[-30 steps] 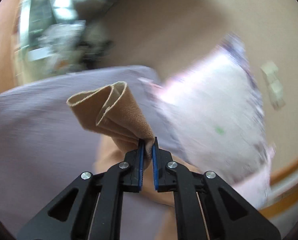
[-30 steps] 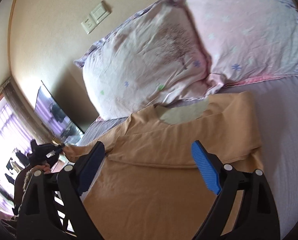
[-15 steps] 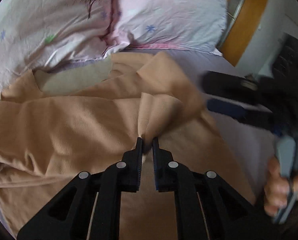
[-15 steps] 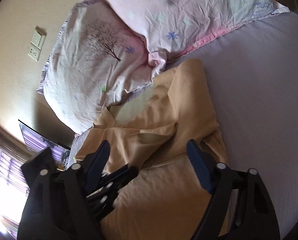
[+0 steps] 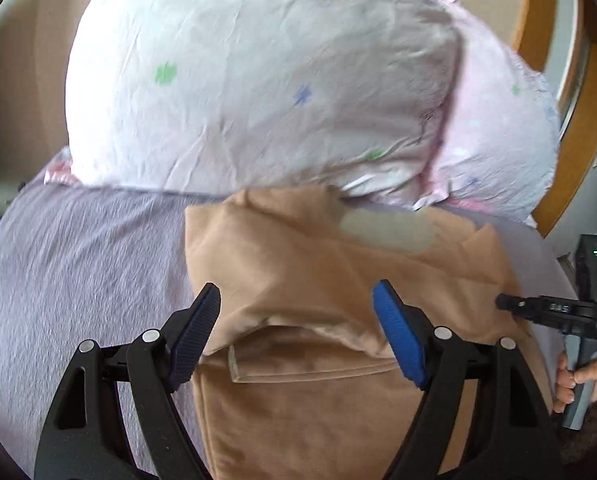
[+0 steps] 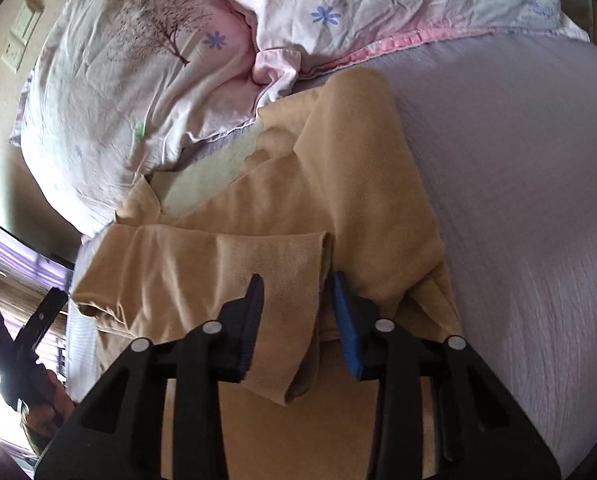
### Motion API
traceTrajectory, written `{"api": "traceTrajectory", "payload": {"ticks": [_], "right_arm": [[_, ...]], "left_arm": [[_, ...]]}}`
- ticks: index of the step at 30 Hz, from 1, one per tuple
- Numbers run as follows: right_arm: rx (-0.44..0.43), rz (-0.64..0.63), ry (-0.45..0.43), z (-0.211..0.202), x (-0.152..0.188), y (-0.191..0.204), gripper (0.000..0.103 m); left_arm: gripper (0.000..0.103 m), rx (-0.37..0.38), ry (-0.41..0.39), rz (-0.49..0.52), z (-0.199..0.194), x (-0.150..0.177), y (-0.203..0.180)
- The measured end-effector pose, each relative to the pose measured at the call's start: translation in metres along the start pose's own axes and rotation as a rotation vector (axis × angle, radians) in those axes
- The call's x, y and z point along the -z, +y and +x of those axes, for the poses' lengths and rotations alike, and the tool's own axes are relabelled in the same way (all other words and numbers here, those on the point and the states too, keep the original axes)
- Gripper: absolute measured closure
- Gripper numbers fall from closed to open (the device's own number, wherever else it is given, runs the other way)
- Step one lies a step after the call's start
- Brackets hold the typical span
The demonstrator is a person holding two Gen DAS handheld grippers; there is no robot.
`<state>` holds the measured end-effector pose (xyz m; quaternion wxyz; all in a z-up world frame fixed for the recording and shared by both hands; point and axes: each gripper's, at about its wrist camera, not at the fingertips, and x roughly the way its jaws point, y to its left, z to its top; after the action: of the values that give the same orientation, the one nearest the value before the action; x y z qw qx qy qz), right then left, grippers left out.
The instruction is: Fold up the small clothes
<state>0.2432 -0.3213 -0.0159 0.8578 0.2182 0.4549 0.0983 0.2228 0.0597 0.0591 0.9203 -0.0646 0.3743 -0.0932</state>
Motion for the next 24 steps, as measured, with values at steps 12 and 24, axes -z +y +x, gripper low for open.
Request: {"api": "traceTrajectory", "payload": {"ticks": [12, 24], "right_arm": [[0.205, -0.168, -0.204, -0.023, -0.048, 0.003, 0.100], [0.093, -0.047, -0.146, -0.026, -0.004, -0.034, 0.077]], "left_arm": [[0.024, -0.018, 0.129, 0.058, 0.025, 0.039, -0.001], [0.020, -0.045, 0.120, 0.105, 0.027, 0.040, -0.005]]}}
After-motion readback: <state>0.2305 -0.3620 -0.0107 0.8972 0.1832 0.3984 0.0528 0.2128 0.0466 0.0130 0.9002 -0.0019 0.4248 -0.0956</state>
